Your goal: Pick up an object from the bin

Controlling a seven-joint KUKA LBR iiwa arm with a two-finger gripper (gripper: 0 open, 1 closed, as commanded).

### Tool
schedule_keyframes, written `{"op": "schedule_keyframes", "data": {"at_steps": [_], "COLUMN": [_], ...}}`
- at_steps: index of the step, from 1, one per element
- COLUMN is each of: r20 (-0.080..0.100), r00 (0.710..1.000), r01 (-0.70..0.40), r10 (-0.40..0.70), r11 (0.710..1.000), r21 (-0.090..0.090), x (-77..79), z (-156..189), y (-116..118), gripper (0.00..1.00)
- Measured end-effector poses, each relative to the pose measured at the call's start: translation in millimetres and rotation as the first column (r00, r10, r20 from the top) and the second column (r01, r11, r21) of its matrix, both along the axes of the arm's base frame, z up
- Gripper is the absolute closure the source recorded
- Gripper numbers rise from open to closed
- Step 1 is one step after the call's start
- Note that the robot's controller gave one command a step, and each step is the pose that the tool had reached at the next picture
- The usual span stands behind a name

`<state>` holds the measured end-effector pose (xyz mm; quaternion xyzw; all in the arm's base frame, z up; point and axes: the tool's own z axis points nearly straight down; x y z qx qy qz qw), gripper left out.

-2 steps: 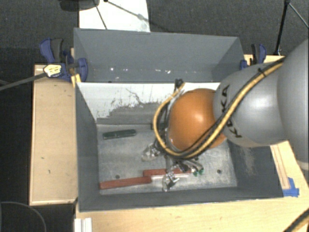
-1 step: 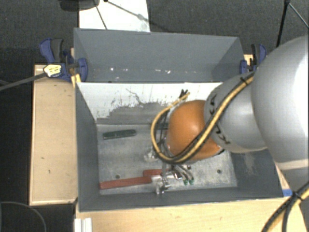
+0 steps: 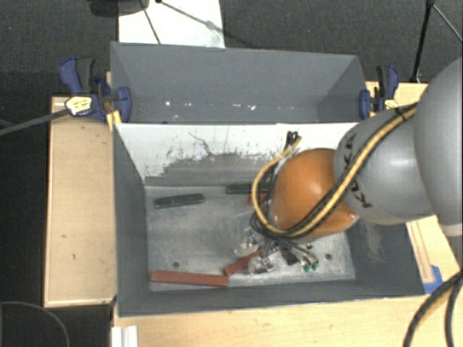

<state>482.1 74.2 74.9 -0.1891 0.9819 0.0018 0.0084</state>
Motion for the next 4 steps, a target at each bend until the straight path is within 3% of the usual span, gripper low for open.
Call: {"op": "schedule_keyframes", "data": {"at_steps": [2,4], "r20": [-0.001,-0.022], "r00": [1.0,1.0], "r01": [0.001,0.002], "r10": [-0.001,-0.002], "r11": [1.0,1.0], "r21": [0.0,-0.007], "x": [0.0,-3.8], "z": [0.9,20.4], "y": [0.2,-0.9], "gripper": [1.0,1.0]}}
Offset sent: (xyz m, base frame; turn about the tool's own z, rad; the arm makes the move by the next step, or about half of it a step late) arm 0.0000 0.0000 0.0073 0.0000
